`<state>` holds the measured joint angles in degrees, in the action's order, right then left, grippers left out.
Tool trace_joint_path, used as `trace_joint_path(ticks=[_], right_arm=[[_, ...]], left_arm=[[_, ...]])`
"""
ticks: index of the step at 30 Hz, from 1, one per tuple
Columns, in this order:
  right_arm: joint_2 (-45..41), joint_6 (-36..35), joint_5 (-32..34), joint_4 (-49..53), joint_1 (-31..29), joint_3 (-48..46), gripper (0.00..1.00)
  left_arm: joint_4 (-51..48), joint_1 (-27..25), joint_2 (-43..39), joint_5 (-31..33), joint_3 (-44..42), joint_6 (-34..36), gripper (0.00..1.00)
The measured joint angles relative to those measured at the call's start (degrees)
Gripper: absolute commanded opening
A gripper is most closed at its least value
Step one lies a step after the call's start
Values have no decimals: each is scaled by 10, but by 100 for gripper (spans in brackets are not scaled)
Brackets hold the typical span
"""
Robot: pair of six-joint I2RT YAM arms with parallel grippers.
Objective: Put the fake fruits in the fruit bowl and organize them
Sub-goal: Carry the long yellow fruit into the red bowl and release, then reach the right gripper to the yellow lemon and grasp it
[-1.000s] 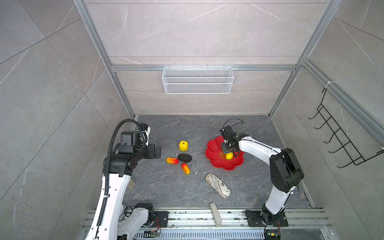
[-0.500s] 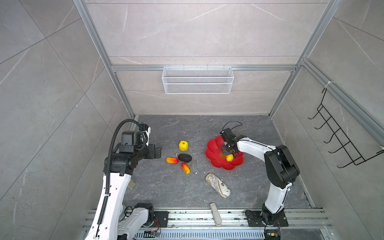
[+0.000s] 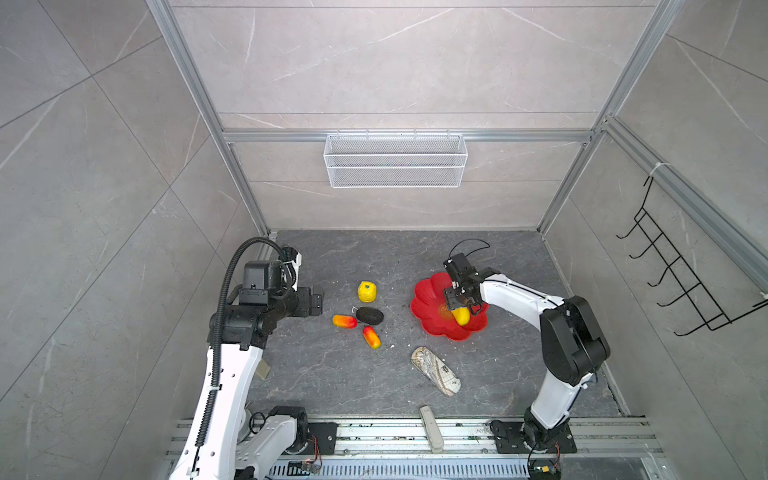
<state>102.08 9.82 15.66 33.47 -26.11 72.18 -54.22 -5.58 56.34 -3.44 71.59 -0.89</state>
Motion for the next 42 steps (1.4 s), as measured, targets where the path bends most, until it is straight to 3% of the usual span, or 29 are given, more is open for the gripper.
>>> trace_joint_path(ticks=[3, 8, 14, 19, 25, 36, 42], right_arm=[[-32, -8, -5, 18, 0, 15, 99], [-61, -25, -15, 47, -21, 60, 100], [-44, -49, -59, 47, -110, 126, 100], [47, -50, -129, 18, -166, 219, 100], [209, -42, -178, 2, -183, 379, 100], [429, -21, -201, 80, -183, 653, 99], [499, -16, -187, 105, -183, 711, 87]], left_arm=[[2, 0, 0, 0, 0, 0, 100], [2, 0, 0, 0, 0, 0, 100], [0, 0, 2, 1, 0, 0, 100], [-1, 0, 3, 1, 0, 0, 100], [0, 0, 9, -1, 0, 0, 100], [1, 0, 10, -1, -16, -2, 100], [0, 0, 9, -1, -19, -2, 100]])
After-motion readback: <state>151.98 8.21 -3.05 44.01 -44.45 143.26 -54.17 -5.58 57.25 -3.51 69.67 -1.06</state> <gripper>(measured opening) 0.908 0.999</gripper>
